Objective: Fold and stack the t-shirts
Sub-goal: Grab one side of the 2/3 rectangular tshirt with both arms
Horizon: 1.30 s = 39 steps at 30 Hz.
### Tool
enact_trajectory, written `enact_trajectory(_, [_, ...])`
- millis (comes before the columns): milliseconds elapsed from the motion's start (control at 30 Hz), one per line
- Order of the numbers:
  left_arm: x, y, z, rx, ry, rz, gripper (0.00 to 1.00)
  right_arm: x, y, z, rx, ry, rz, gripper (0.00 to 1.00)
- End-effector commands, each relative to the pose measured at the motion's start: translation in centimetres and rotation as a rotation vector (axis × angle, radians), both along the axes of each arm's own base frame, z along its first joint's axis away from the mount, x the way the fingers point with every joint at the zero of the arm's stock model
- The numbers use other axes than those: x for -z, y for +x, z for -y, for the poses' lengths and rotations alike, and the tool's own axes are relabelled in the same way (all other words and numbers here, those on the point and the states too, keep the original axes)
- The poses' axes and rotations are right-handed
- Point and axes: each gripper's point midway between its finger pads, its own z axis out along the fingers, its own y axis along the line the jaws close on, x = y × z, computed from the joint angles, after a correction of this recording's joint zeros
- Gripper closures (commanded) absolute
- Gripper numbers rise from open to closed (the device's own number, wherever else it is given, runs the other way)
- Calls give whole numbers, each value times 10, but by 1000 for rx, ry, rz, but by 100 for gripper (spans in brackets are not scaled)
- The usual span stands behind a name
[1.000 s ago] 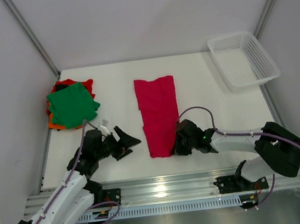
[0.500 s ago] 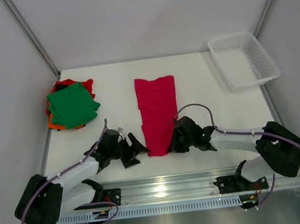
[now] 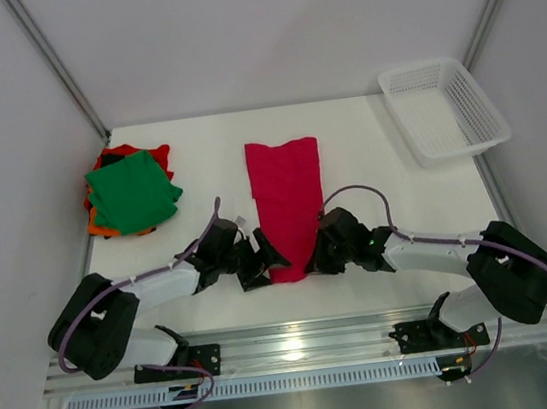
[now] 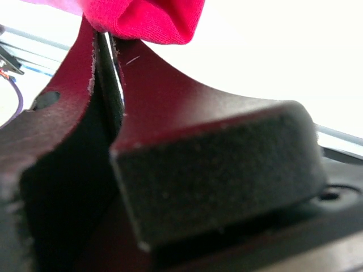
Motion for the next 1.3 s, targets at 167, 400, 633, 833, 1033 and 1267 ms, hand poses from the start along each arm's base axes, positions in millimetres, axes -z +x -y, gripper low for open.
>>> enact_trajectory(167, [-20,17,14,33,-22,82,18,-19,17,-2,17,26,53,100])
enact_trajectory(400, [-20,17,11,44,22,65,20,-20,21,1,24,28,58,100])
enact_trajectory(633, [-10,8,3,45,73,3,19,-18,22,3,32,34,54,100])
enact_trajectory(833, [8,-4,5,64,83,-60,19,-16,23,1,31,42,46,100])
enact_trajectory(1033, [14,-1,9,65,77,-63,19,-16,23,0,38,49,43,100])
enact_trajectory(1267, [23,-4,20,90,66,-92,20,-18,24,3,51,48,48,100])
